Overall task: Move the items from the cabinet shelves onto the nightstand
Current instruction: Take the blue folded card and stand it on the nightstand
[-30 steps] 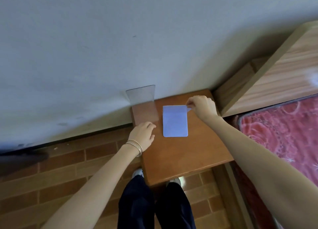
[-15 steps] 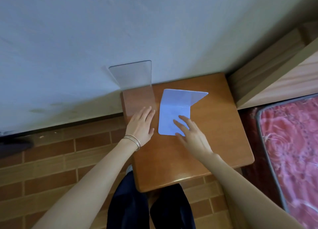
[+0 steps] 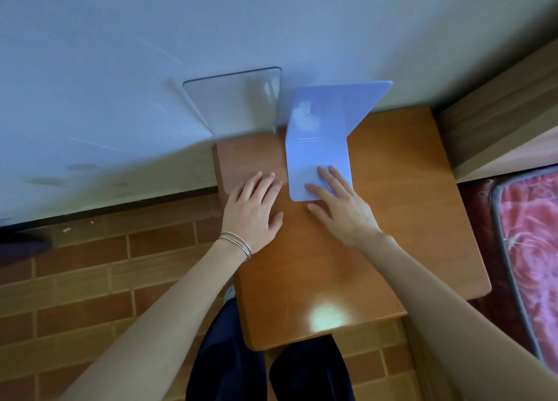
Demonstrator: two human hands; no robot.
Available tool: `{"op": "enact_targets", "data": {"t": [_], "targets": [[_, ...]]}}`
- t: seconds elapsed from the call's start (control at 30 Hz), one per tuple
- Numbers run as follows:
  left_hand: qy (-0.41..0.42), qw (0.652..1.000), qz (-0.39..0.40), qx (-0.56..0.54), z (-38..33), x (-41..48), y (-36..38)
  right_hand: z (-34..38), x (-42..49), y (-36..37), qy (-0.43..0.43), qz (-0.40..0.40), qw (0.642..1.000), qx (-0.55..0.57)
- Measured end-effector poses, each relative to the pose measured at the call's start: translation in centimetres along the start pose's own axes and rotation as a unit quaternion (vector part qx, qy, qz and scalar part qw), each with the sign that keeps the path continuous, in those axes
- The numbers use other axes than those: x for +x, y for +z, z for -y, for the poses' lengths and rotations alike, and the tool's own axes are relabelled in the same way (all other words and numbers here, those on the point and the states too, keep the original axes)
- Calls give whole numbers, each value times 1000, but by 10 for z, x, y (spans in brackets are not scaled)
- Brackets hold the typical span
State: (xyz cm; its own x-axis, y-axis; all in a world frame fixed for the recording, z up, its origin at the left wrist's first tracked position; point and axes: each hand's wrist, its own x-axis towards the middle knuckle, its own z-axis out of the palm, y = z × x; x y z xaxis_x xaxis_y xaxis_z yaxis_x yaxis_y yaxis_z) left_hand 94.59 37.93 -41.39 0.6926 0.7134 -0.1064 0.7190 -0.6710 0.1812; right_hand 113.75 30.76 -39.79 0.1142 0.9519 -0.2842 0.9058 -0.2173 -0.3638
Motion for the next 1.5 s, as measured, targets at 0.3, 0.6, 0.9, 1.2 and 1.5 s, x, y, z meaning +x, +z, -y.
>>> {"op": "enact_targets", "data": {"t": [0.3, 0.6, 0.9, 1.2, 1.5], "targets": [[-8, 1000, -4, 8, 2, 2, 6, -5, 41, -21, -22, 32, 999, -25], [-34, 999, -25, 5, -2, 9, 10, -1, 45, -13, -21, 26, 999, 32], [-58, 992, -107, -17, -2, 23, 13, -27, 51, -21, -60, 29, 995, 70], [-61, 974, -171, -133, 8, 50, 20, -21, 56, -7, -63, -97, 993, 34], [-87, 981, -115, -131, 1, 57, 9, -15, 59, -9, -18, -78, 995, 53]]}}
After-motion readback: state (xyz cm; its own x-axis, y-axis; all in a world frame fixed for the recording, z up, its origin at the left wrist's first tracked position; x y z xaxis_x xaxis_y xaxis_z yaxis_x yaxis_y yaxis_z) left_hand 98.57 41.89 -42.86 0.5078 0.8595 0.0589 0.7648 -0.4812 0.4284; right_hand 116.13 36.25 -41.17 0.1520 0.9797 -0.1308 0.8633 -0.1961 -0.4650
